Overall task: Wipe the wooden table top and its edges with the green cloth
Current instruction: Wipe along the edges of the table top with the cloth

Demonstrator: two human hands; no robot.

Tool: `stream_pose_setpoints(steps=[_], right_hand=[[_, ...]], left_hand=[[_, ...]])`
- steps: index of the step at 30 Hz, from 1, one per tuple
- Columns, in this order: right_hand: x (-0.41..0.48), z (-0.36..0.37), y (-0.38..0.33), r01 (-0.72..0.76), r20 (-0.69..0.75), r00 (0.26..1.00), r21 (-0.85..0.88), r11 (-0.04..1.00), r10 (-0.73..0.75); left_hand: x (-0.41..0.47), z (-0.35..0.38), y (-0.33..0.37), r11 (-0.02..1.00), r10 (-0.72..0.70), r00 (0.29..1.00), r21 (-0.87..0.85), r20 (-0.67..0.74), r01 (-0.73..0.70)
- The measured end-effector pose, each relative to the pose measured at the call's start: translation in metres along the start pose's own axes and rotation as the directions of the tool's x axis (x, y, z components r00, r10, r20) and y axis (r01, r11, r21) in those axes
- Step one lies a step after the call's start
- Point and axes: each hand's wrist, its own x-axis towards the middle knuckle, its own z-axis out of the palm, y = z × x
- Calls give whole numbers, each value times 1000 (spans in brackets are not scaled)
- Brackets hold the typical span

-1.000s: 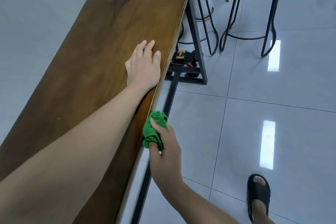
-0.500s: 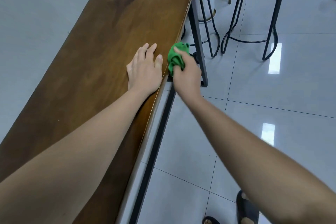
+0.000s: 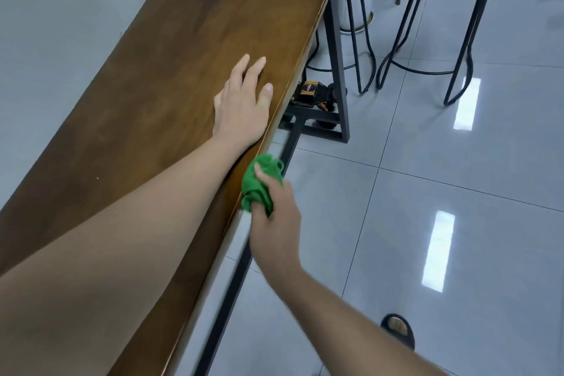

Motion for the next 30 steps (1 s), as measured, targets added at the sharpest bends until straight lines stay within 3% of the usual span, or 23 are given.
stream_pose_setpoints(steps=[4,9,21,30], right_hand=[[-84,5,10,-104,107,989,38,994,100],[-162,16,13,-91,171,982,23,996,85],[-324,62,25,-43,121,992,-26,999,46],[-377,75,31,-40,119,992,-19,999,42]], left_hand=[[-30,-23,-1,998,10,1000,-60,15,-10],[-123,-60,-34,998,14,997,-55,70,-10],[-361,-98,-130,999,34,994,1,101,-35],[-408,-86,-158,996,30,995,82,95,-38]])
